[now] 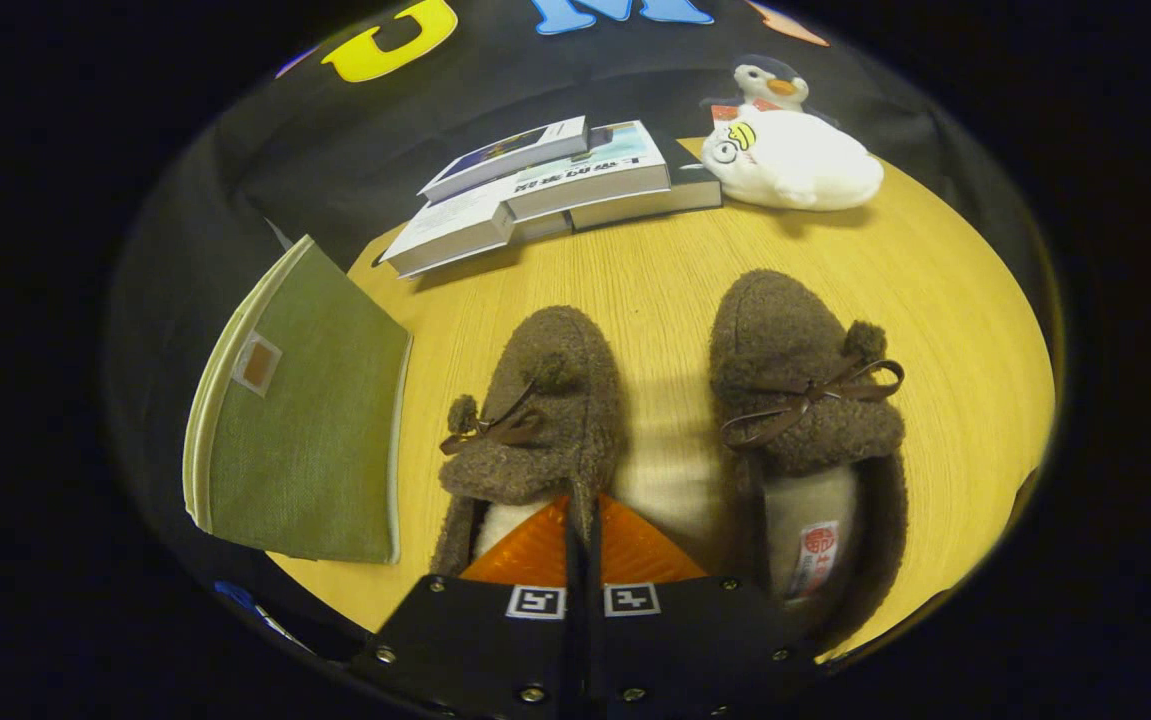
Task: Open the storage box then place both shoes into the box .Put the left shoe in first, then the right shoe, with the right side of both shoes facing outward in a uniform manner.
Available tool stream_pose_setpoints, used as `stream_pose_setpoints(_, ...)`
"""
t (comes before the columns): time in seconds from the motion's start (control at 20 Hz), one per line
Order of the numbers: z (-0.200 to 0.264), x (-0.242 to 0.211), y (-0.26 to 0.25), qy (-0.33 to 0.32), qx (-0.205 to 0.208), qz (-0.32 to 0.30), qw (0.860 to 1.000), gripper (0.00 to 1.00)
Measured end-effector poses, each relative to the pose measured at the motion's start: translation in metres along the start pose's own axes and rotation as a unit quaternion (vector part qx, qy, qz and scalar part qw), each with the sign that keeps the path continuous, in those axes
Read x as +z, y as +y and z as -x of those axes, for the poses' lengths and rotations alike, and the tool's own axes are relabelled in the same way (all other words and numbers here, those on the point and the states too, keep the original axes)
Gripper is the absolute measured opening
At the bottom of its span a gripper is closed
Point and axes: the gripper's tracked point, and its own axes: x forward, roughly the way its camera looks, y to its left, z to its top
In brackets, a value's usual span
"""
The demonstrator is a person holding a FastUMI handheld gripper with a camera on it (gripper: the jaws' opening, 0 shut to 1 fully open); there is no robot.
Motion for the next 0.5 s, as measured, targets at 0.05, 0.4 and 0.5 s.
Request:
stream_pose_setpoints(0.05, 0.002, -0.001, 0.002, 0.001, 0.006, -0.003, 1.000, 0.00)
stream_pose_setpoints(0.4, 0.038, 0.029, 0.031, -0.004, 0.046, -0.058, 0.997, 0.00)
stream_pose_setpoints(0.5, 0.053, 0.045, 0.042, -0.014, 0.052, -0.065, 0.996, 0.00)
